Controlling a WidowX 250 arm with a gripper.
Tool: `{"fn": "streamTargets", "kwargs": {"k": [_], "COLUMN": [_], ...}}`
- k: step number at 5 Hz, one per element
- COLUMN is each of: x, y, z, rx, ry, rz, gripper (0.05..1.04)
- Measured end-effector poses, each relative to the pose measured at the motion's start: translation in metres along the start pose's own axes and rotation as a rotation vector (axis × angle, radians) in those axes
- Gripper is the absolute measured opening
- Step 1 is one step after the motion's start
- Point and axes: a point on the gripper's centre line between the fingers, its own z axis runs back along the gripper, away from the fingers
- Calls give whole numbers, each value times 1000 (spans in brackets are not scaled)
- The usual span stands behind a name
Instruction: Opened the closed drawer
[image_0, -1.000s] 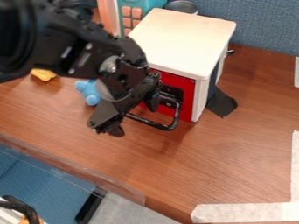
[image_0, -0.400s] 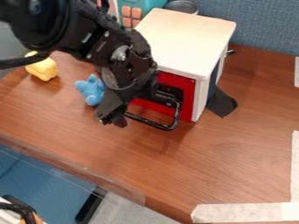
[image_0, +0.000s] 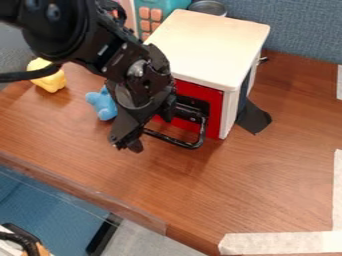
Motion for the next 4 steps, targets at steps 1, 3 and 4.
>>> {"fn": "streamTargets", "kwargs": {"k": [1,3,4], "x": [-2,-12,-13], "y": [6,16,19], "z": [-8,-23,-23], "rx": [19,48,50], "ry": [-1,-21,-20], "rz": [37,97,104], "gripper": [682,190,160]}}
